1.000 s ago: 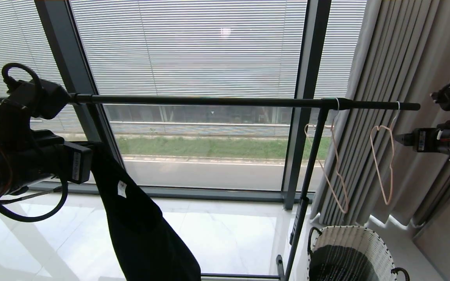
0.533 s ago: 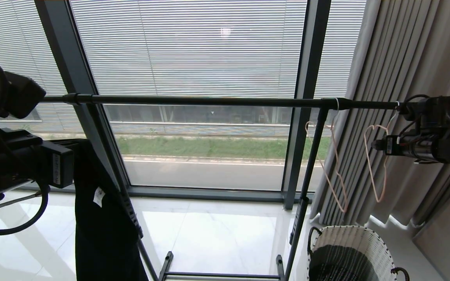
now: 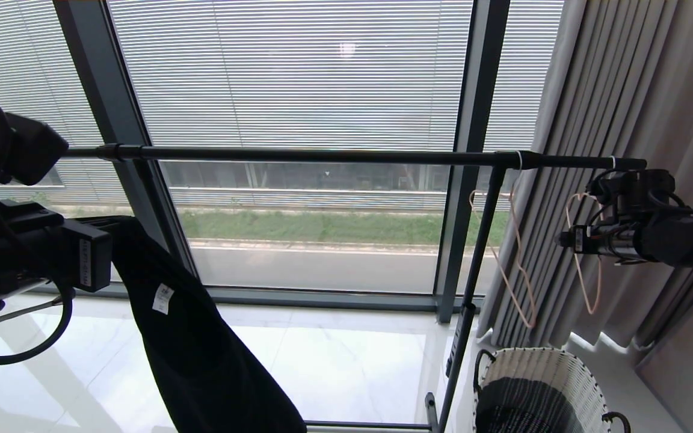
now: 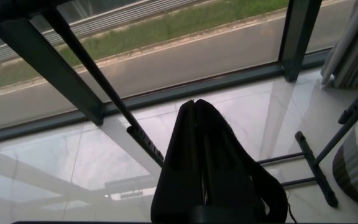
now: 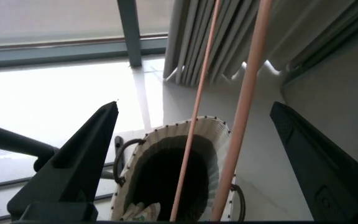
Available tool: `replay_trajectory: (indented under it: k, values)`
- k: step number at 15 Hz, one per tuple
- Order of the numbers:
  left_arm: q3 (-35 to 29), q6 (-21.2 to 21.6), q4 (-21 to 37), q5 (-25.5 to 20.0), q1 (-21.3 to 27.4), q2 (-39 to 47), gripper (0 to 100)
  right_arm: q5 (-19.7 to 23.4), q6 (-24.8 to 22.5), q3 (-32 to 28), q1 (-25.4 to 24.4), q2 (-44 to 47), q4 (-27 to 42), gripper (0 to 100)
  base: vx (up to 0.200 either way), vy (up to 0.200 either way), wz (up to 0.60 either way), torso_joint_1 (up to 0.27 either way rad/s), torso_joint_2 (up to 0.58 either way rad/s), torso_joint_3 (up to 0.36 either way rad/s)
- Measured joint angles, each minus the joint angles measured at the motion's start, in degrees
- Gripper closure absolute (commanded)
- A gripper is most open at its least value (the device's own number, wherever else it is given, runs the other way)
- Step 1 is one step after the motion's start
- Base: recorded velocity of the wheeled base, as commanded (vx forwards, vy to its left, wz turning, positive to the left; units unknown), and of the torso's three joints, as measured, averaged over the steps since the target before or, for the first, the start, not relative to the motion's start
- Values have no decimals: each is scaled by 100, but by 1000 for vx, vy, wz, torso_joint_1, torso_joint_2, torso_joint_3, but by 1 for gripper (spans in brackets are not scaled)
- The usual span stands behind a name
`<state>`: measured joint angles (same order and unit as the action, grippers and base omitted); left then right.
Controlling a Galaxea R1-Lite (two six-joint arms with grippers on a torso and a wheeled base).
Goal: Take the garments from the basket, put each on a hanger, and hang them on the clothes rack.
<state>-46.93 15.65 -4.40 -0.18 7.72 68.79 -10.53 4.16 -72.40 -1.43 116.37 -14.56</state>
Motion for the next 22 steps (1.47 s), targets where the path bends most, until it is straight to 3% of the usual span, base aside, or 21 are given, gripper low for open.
replay_trajectory:
  k: [3,4,15,22]
  values:
    - [2,7,0,0,0,4,100,-2,40,10,-9,66,-2,0,0,0,0,0,0,0]
    - [0,7,0,0,0,4,100,0,46,13,-11,80,-2,100,0,0,0,0,0,0]
    - [-20,9,-5,0,-37,-5,100,-17,29,18,-5,33,-6,100,0,0,0,0,0,0]
    - [-33,7,-5,2,-48,-33,100,-24,55,217,-13,-463,-156,100,0,0,0,0,0,0]
